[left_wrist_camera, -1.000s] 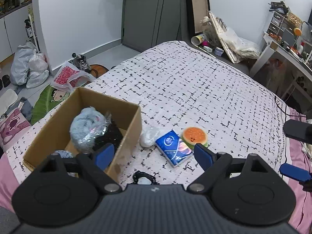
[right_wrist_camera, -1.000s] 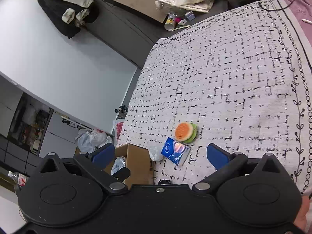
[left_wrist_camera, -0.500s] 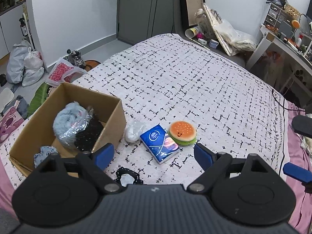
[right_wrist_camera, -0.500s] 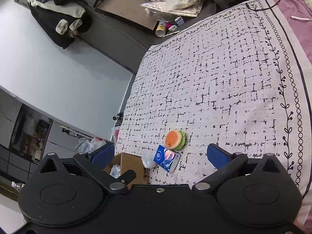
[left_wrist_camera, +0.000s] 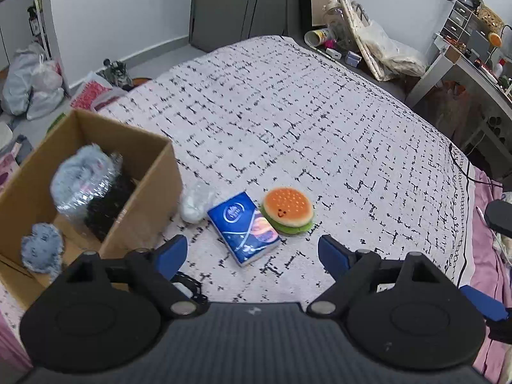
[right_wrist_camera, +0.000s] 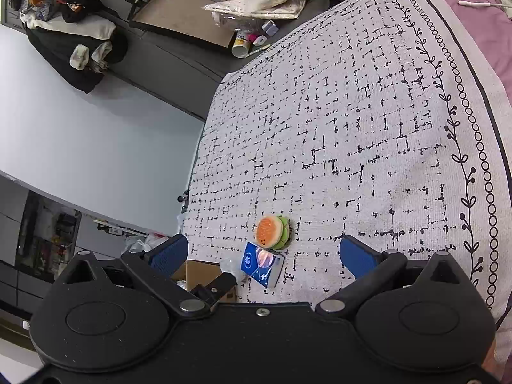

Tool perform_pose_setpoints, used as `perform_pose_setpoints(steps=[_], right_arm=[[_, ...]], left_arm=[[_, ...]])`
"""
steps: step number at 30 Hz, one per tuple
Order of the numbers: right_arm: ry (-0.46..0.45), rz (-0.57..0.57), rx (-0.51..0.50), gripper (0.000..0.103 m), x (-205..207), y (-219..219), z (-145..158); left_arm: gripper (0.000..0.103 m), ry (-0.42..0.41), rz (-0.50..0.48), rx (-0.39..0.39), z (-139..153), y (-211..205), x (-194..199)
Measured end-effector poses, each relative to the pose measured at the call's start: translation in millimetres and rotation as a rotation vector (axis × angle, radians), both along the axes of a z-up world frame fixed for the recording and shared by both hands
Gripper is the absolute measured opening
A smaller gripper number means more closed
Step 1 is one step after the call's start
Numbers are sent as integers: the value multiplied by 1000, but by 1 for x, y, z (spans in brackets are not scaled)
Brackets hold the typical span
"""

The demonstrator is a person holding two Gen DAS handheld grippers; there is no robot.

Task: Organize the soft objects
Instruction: 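Move the left tool to the blue tissue pack while the right tool approaches the burger plush, then close the left tool on the tissue pack while the right tool grasps the burger plush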

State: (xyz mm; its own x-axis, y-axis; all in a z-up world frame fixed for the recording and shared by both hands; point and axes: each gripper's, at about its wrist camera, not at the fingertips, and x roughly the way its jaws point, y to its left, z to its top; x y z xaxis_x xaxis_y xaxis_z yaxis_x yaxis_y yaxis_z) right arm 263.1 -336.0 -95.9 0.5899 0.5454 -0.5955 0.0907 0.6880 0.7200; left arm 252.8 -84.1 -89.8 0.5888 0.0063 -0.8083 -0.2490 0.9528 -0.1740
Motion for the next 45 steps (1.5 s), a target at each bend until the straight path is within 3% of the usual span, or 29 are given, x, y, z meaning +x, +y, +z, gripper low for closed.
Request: perform_pose_setpoints(steps=[19, 25, 29, 41, 45], right_arm=[[70, 40, -60, 102, 27, 31, -26], [53, 57, -98, 102, 39, 44, -35], [74, 52, -70, 101, 47, 44, -47], [111, 49, -23, 101, 60, 57, -74], [111, 36, -3, 101, 66, 62, -81]], left_arm=[[87, 95, 30, -39, -59, 4, 42], [87, 115, 57, -73, -77, 12, 51], [87, 125, 74, -88, -90, 17, 55], [85, 61, 82, -79, -93, 14, 61], [65, 39, 90, -77, -93, 17, 59]])
